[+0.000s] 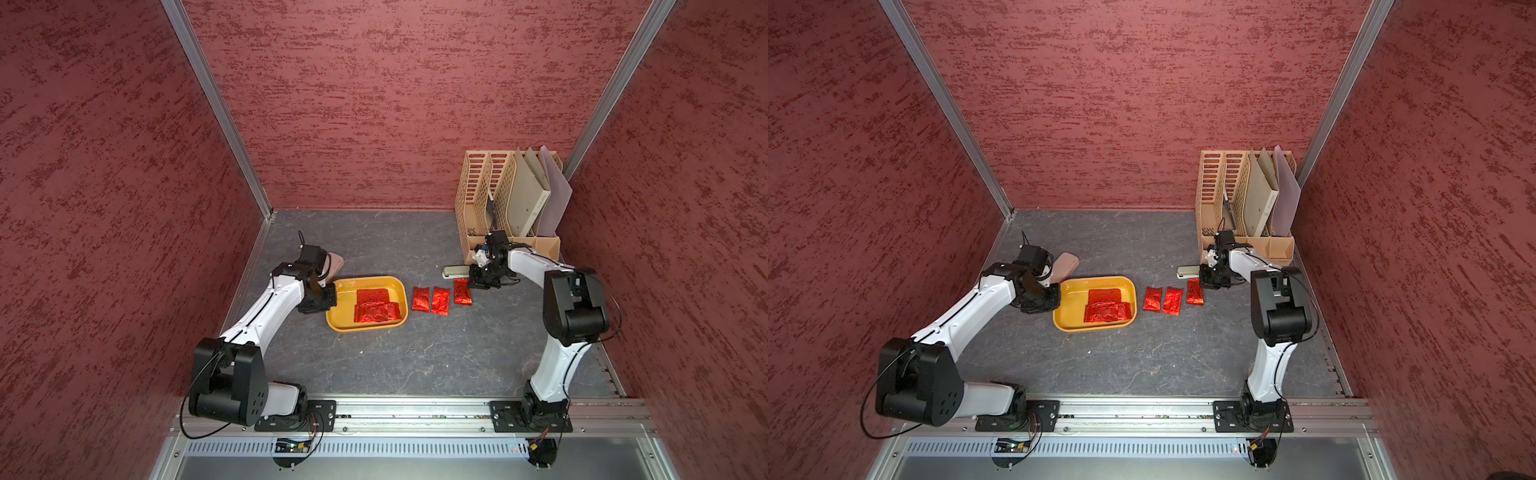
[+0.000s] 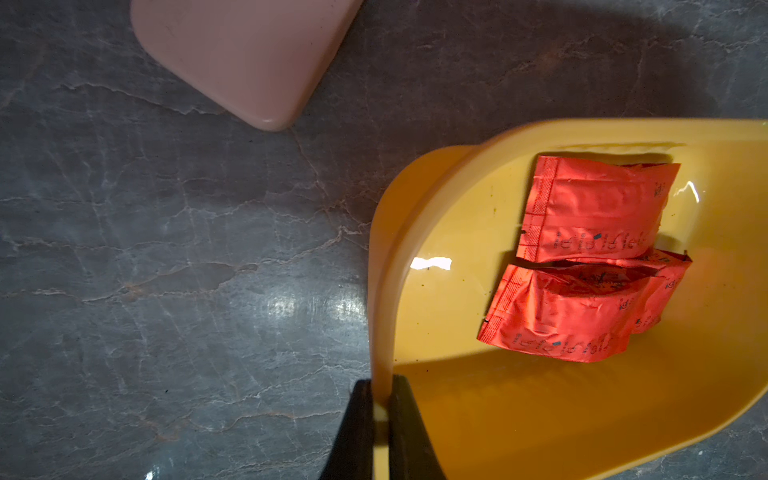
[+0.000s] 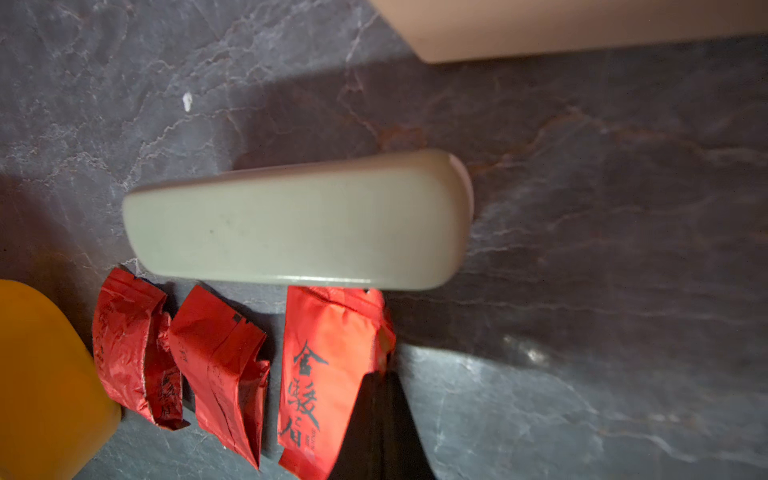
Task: Take the tea bags out of the storage box
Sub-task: Adjust the distractor at the center of the board.
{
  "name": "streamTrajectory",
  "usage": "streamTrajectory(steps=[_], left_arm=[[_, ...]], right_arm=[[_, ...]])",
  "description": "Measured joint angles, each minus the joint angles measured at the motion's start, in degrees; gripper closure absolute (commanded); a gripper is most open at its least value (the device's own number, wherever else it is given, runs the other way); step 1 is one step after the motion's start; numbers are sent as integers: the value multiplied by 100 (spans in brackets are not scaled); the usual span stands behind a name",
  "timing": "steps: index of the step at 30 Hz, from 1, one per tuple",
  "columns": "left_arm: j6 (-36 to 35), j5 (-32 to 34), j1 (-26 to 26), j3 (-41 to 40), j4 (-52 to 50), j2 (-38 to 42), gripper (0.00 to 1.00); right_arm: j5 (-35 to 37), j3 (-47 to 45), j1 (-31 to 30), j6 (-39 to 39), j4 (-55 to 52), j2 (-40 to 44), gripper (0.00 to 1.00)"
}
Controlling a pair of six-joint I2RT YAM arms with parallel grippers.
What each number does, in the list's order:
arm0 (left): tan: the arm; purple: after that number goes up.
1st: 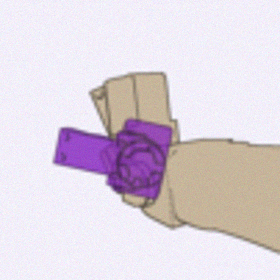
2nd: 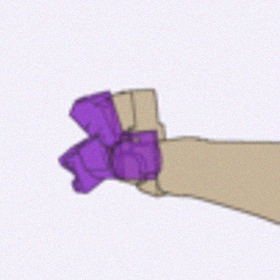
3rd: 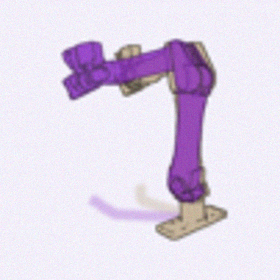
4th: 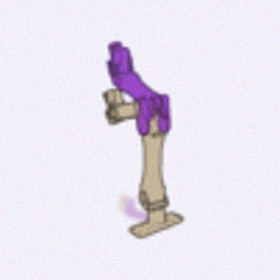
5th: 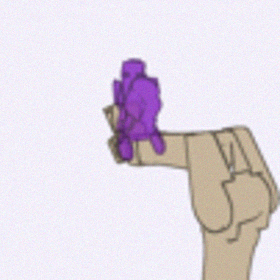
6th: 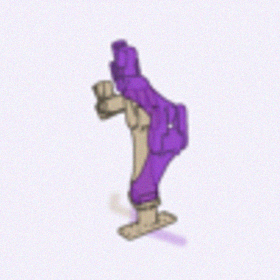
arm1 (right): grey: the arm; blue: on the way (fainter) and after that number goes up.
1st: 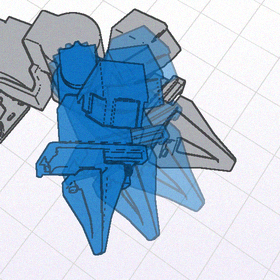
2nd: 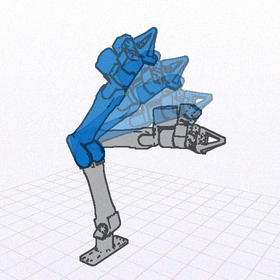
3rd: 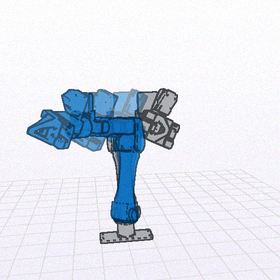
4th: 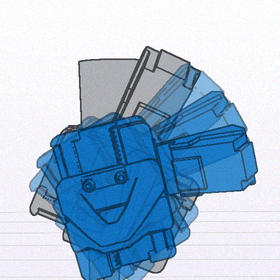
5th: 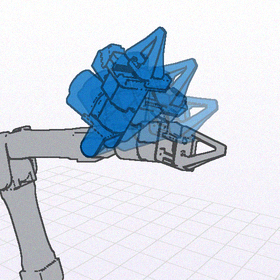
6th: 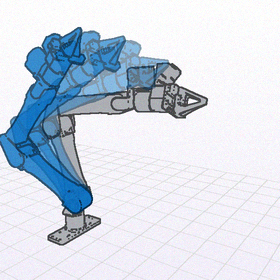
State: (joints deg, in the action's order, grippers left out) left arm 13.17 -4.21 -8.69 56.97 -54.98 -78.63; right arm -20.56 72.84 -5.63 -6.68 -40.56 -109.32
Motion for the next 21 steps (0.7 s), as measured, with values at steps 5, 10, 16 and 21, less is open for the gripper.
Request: streamTrajectory(steps=[5, 10, 16, 21], left_arm=[[-2, -2, 0, 0, 0, 0, 100], [-2, 0, 0, 0, 0, 0, 100], [-2, 0, 0, 0, 0, 0, 100], [-2, 0, 0, 0, 0, 0, 100]], right_arm=[[22, 24, -2, 72, -234, 4, 100], [96, -50, -9, 98, -361, 46, 100], [153, -153, -48, 101, -437, 55, 100], [151, -170, -109, 111, -479, 59, 100]])
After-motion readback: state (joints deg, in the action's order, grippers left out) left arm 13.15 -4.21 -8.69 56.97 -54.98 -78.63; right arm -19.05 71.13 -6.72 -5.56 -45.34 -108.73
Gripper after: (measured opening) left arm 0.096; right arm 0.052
